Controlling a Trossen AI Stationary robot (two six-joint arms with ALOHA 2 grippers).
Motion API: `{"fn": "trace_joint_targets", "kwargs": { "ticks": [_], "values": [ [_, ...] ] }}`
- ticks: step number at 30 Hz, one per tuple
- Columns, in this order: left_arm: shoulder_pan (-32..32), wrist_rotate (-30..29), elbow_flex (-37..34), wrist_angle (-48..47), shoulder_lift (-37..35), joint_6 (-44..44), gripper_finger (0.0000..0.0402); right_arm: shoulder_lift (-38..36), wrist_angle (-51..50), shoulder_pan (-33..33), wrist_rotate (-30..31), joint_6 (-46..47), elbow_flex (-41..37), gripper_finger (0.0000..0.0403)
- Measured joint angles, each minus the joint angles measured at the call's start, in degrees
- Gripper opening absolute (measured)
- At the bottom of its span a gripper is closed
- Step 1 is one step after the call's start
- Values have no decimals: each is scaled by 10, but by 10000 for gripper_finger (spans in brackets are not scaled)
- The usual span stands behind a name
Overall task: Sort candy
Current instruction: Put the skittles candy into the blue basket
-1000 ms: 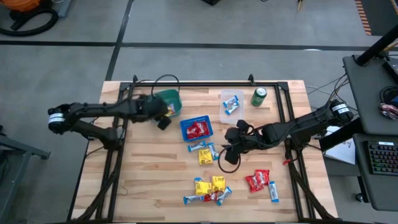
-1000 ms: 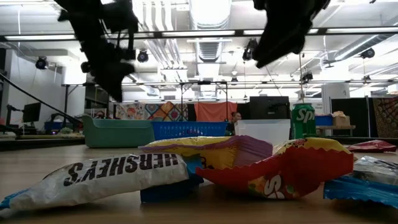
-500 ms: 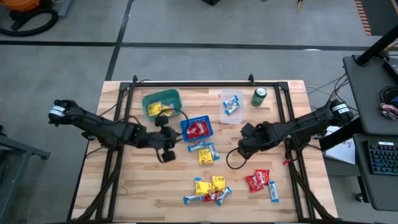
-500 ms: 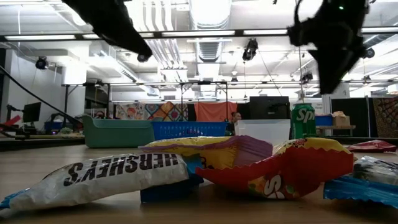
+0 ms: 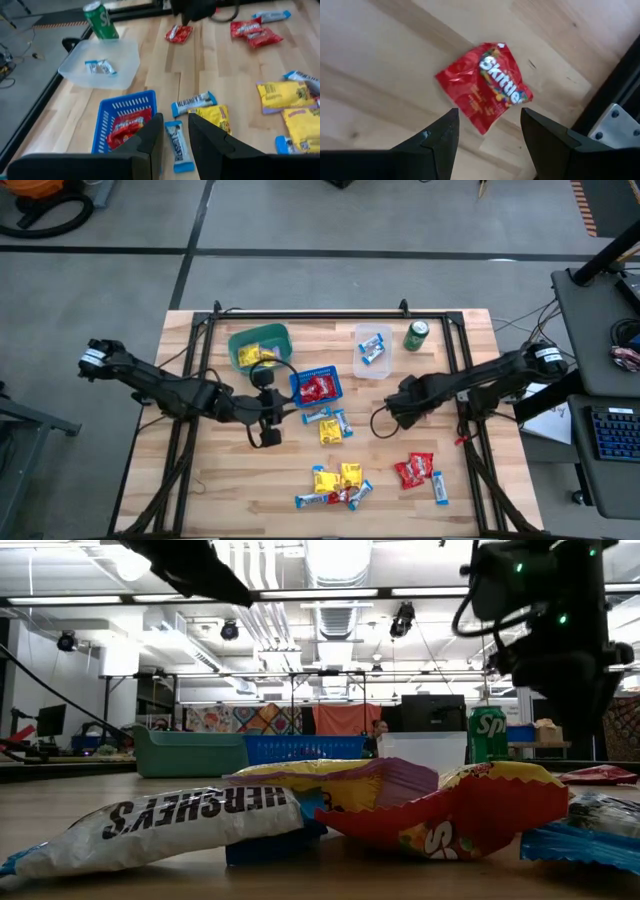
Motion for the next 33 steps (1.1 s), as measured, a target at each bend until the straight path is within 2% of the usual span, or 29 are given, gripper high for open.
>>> {"fn": "trace_joint_targets", "kwargs": {
  "ticks": [5,11,17,21,29,33],
  "values": [
    [0,0,0,15,1,4,75,0,52,-21,-21,-27,-35,203],
    [0,0,0,15,1,4,75,0,71,-28,-21,-21,-63,203],
    [0,0,0,15,1,4,75,0,145,-29,-21,-18,-110,199],
    [0,0,0,16,1,3,75,-1,167,-28,-19,-17,-117,161],
    [0,0,-2,16,1,-22,75,0,171,-28,-12,-37,-110,33],
    [0,1,-4,16,2,-50,75,-2,173,-28,-14,-59,-104,19]
  ]
}}
